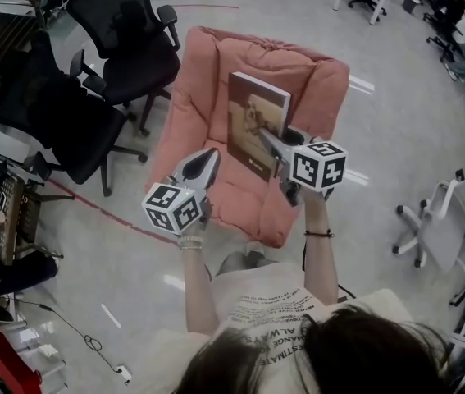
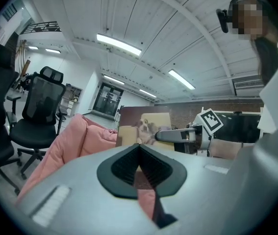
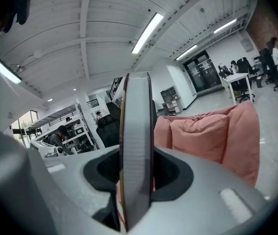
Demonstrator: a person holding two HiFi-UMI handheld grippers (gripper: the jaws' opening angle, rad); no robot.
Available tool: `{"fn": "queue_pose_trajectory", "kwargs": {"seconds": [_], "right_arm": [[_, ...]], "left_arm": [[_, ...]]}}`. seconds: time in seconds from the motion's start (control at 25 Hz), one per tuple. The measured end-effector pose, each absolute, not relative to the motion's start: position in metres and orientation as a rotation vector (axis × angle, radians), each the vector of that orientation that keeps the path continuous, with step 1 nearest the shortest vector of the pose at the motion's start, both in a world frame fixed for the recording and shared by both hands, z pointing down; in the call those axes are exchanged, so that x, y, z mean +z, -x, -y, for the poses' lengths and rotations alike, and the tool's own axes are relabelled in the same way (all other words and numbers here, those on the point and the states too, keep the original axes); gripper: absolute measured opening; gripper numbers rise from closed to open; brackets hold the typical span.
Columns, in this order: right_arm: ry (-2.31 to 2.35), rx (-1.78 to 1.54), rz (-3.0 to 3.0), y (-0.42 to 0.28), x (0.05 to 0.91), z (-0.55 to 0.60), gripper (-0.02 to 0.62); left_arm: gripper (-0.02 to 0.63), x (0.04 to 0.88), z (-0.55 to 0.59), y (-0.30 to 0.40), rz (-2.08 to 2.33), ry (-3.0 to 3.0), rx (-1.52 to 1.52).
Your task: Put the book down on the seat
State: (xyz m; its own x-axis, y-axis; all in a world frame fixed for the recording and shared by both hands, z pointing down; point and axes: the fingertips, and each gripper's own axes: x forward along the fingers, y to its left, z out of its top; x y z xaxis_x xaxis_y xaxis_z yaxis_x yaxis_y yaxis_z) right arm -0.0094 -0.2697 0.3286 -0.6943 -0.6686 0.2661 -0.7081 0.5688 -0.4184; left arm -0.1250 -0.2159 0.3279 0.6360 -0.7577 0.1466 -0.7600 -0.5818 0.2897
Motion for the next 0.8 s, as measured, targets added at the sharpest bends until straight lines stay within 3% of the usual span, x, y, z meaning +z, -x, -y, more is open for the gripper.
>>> {"fn": "queue_pose_trajectory", "kwargs": {"seconds": [0.8], "right_arm": [[-1.185, 1.017, 2.6, 0.06, 0.419, 0.36, 0.147]], "left_arm": [[-0.002, 0.409, 0.308, 0.161, 1.077, -2.377, 0.085]]}}
